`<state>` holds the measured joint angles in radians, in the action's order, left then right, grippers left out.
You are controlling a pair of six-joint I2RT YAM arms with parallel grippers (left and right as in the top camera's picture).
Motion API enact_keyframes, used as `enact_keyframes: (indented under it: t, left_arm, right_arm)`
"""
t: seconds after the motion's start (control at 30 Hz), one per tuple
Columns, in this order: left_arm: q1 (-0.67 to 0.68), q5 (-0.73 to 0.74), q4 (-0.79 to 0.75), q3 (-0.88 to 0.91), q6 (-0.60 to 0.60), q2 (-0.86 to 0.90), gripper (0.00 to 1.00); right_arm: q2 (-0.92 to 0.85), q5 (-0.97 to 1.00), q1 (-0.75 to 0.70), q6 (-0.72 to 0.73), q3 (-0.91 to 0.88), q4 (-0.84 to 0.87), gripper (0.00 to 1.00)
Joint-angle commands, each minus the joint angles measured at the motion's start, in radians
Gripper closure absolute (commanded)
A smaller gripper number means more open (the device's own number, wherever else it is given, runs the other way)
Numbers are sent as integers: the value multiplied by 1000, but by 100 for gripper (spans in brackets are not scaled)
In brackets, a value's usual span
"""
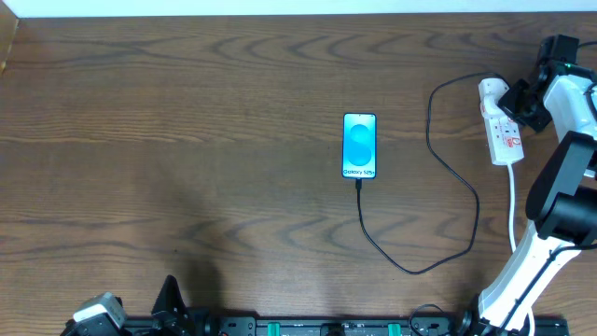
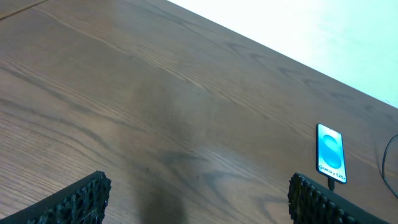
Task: Plug charger to phone and switch on socket
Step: 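Press down on the orange switch with the right gripper tip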
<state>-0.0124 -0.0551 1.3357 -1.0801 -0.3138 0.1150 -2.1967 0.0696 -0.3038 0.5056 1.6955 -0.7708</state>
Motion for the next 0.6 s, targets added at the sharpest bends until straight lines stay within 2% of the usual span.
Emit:
enact_keyframes:
  t: [0.0, 0.57]
  left_arm:
    - [-5, -6, 1, 2, 3, -9, 9]
    - [-5, -6, 1, 2, 3, -9, 9]
  right_arm:
    - [-9, -111, 5, -21, 10, -15, 99]
    - [-10, -130, 24, -29, 2, -40, 99]
